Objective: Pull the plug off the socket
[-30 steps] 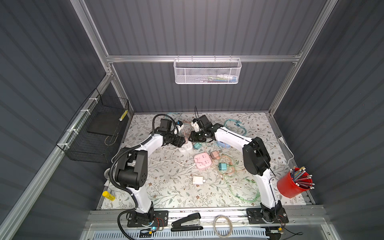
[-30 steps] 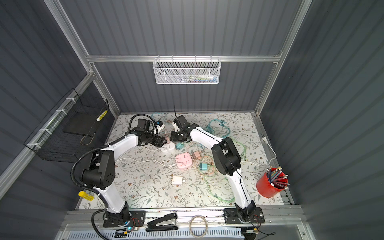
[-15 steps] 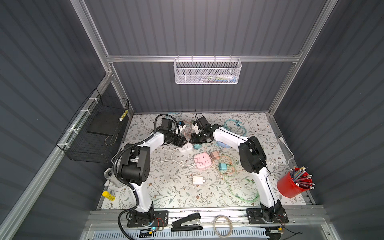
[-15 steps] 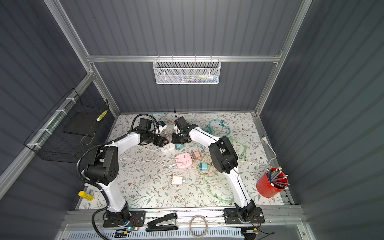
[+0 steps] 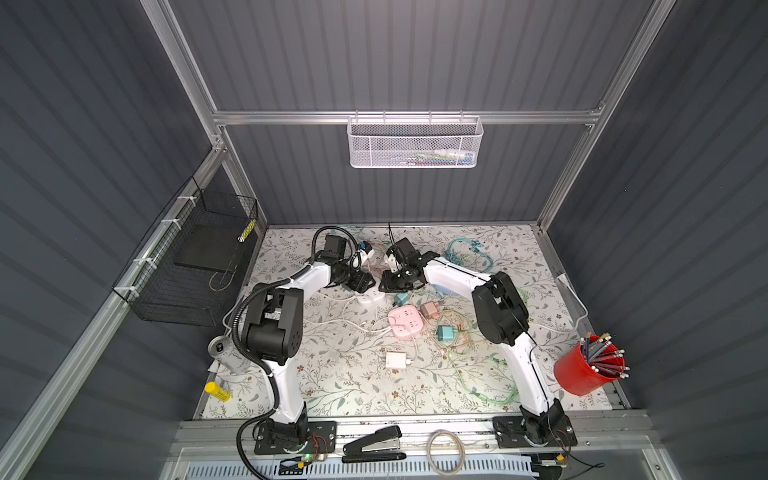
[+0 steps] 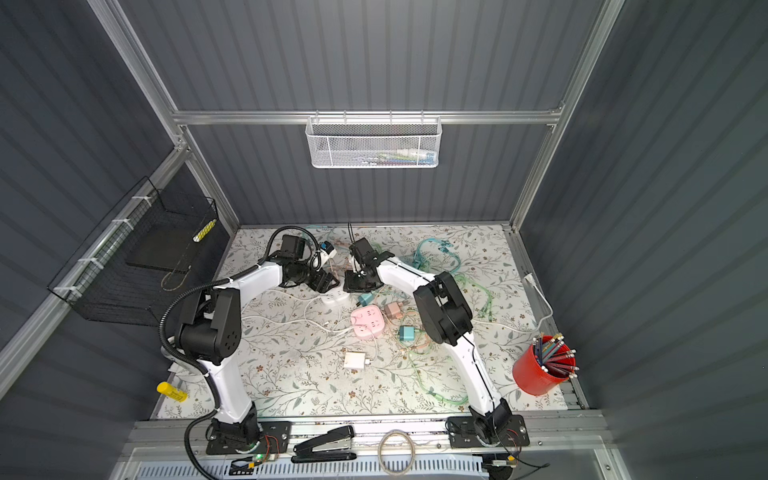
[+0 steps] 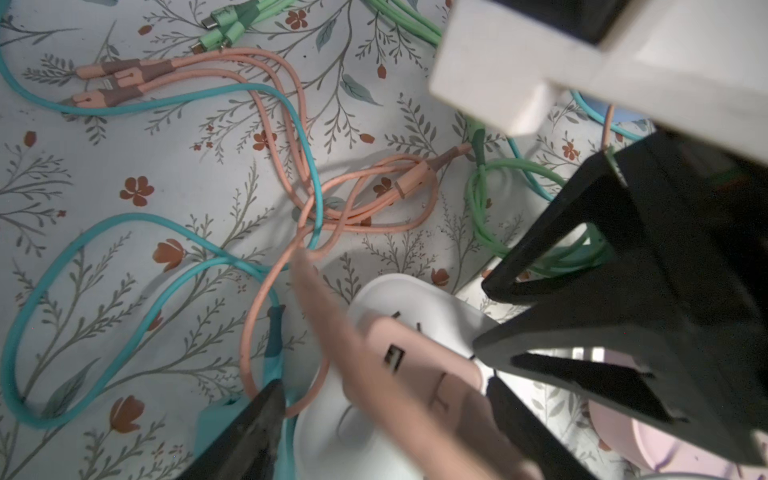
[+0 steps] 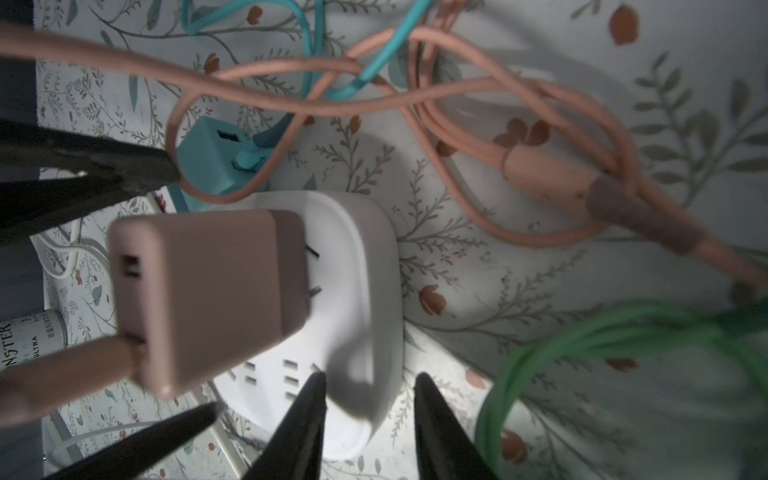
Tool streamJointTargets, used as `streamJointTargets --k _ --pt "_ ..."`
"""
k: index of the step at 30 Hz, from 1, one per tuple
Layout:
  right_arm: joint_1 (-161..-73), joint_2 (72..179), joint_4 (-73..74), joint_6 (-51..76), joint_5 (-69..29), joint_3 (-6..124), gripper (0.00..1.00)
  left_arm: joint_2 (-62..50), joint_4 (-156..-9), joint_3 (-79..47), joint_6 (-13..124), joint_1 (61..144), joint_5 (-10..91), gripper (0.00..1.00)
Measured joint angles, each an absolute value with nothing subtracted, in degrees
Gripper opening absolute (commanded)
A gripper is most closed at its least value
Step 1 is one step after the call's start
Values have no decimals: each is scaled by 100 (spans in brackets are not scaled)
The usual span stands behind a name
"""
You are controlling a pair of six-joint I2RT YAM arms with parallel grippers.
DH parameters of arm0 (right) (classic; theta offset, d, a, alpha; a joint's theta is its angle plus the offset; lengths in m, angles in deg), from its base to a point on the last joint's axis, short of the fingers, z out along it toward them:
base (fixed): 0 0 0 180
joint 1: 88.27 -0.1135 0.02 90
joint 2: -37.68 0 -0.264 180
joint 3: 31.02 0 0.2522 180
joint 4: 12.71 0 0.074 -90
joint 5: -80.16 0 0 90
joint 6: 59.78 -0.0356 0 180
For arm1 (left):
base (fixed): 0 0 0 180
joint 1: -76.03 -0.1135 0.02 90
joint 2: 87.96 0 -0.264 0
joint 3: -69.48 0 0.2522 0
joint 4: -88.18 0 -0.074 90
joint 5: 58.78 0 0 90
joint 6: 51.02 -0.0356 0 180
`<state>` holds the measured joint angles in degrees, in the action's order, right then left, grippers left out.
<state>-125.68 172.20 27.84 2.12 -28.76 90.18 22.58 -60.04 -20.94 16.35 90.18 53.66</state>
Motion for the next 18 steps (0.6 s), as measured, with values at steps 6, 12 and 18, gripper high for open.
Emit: streamJointTargets --k 6,12,18 --pt "-12531 17222 2803 195 -3009 9022 41 2372 -5966 -2162 1515 9018 5383 72" --pt "-12505 17233 2799 167 -3106 9031 43 2409 -5966 -2184 1491 9018 5386 67" --pt "-12500 17410 2740 62 -3239 9191 44 2409 -5964 -2197 1471 9018 5416 63"
